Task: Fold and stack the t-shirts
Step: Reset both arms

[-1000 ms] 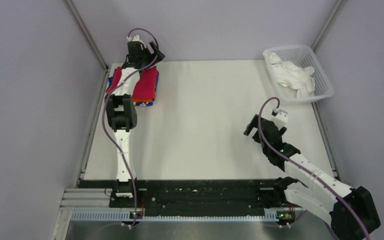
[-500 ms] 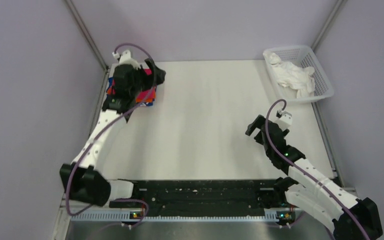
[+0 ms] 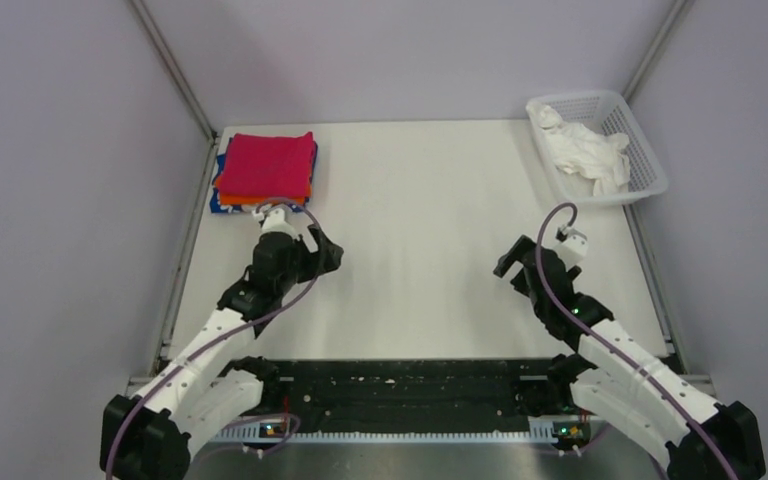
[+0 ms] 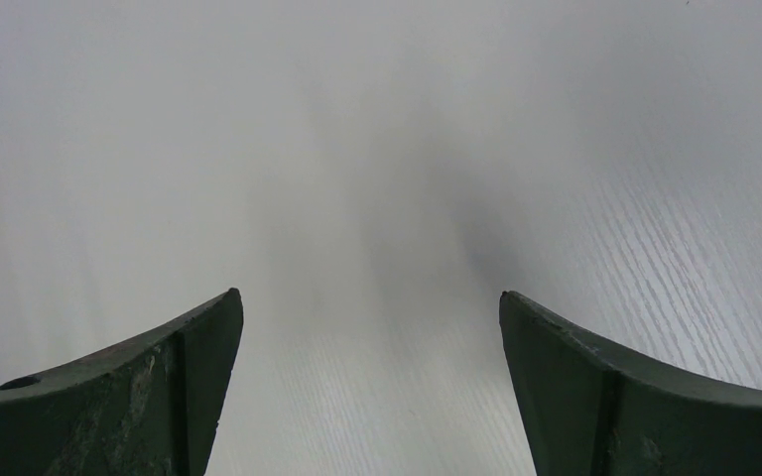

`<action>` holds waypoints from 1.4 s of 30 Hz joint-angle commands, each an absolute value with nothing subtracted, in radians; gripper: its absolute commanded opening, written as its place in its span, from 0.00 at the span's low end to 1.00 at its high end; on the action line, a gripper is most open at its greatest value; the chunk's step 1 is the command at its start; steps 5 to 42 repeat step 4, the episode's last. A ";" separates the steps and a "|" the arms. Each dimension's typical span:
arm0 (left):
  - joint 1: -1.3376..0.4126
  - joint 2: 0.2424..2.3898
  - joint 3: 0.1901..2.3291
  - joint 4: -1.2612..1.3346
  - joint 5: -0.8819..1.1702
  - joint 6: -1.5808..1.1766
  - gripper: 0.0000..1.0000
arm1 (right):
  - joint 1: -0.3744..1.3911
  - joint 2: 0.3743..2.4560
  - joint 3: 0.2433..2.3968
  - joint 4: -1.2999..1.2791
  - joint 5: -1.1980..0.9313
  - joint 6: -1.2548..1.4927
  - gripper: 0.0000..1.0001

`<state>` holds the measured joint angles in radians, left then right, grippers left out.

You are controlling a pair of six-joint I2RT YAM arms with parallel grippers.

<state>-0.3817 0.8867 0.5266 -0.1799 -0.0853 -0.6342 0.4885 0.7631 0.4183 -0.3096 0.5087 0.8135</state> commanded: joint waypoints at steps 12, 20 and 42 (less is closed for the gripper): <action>-0.385 0.861 0.590 -0.181 -0.120 -0.631 0.99 | 0.482 0.724 0.402 -0.303 0.514 0.828 0.99; -0.385 0.861 0.590 -0.181 -0.120 -0.631 0.99 | 0.482 0.724 0.402 -0.303 0.514 0.828 0.99; -0.385 0.861 0.590 -0.181 -0.120 -0.631 0.99 | 0.482 0.724 0.402 -0.303 0.514 0.828 0.99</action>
